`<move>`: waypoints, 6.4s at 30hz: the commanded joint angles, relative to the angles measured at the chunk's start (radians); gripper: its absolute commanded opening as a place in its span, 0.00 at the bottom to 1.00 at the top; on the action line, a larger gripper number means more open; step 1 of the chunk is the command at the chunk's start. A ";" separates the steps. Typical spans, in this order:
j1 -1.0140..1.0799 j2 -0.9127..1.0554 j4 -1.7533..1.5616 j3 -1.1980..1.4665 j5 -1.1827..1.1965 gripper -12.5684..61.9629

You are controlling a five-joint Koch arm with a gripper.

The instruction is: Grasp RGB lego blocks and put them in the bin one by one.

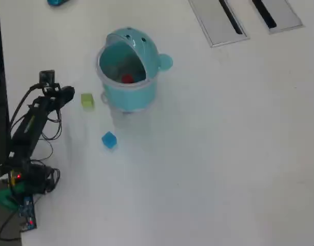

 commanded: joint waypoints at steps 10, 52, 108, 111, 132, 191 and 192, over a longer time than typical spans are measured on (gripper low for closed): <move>0.040 -0.156 -0.106 -0.084 -0.032 0.59; 0.137 -0.520 -0.242 -0.256 -0.083 0.53; 0.414 -0.488 -0.422 -0.956 0.100 0.34; 0.436 -0.497 -0.430 -0.956 0.100 0.34; 0.417 -0.376 -0.184 -0.881 0.094 0.62; 0.793 0.009 -0.242 0.367 0.150 0.64; 0.793 0.000 -0.252 0.371 0.150 0.64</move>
